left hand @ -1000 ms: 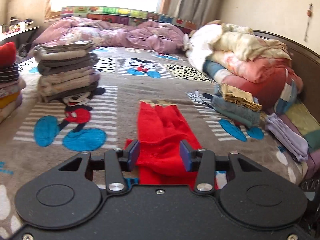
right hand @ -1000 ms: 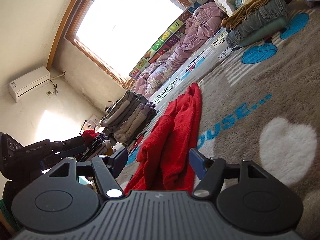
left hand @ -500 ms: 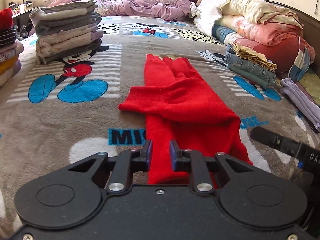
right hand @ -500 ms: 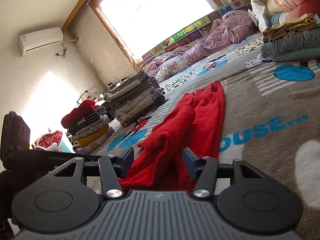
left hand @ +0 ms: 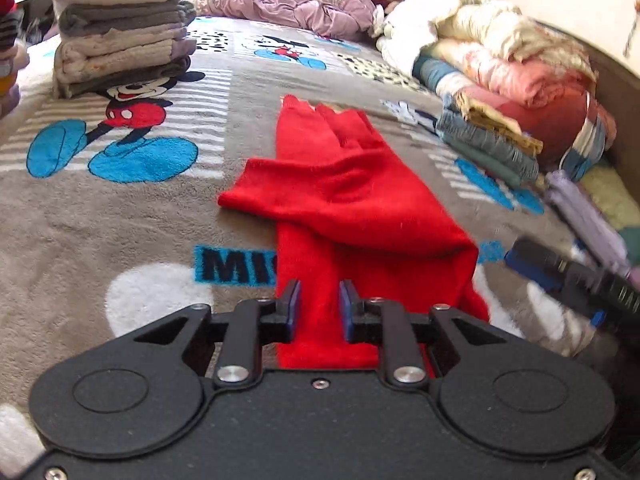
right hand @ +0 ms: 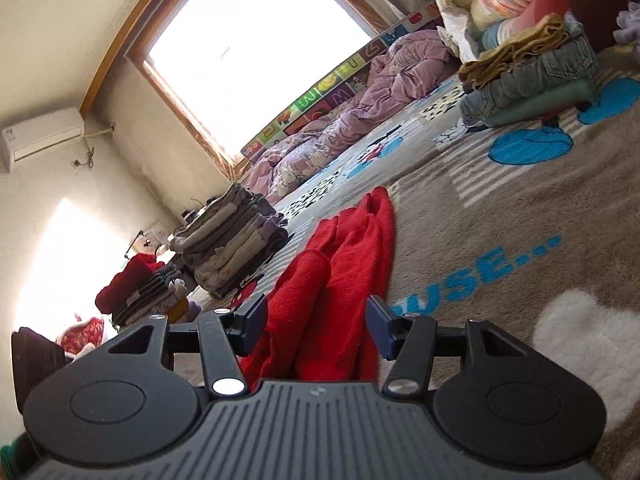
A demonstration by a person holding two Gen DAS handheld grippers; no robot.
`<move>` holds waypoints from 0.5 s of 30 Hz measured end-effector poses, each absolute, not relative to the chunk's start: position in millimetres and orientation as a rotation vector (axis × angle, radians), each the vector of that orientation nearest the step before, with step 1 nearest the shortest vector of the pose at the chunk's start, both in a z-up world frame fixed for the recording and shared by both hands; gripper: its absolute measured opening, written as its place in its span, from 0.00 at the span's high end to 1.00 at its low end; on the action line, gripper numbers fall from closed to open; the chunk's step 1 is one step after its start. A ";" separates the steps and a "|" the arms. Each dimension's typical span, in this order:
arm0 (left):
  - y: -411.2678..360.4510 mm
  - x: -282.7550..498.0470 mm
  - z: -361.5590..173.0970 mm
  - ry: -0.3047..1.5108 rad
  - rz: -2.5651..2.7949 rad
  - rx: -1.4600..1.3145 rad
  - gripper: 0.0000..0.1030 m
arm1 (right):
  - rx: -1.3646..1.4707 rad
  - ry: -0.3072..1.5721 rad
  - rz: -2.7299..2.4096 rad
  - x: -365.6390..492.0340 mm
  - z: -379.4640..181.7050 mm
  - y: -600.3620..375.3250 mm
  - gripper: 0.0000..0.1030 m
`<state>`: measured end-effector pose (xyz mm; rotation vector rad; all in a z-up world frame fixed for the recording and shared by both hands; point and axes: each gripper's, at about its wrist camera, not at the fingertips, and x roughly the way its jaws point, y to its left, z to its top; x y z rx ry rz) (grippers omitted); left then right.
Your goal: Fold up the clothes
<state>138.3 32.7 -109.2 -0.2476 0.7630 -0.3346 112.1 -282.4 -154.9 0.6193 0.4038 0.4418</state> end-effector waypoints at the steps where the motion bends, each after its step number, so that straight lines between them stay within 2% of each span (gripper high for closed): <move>1: 38.0 142.9 -108.2 0.762 -0.351 -0.329 0.72 | 0.565 0.404 0.458 111.4 -150.9 -272.8 0.46; 2: 43.1 147.7 -107.4 0.760 -0.366 -0.410 0.68 | 0.510 0.403 0.474 110.7 -146.9 -263.2 0.46; 3: 45.6 154.1 -109.4 0.767 -0.365 -0.480 0.60 | 0.468 0.404 0.479 109.9 -145.6 -255.4 0.46; 4: 48.0 160.6 -111.6 0.774 -0.364 -0.549 0.58 | 0.422 0.408 0.485 108.3 -144.2 -246.2 0.45; 7: 48.7 180.9 -125.6 0.812 -0.341 -0.702 0.58 | 0.297 0.413 0.499 103.5 -142.3 -223.4 0.44; 15: 59.4 210.9 -144.8 0.800 -0.172 -0.847 0.60 | 0.166 0.413 0.522 98.7 -142.0 -201.8 0.44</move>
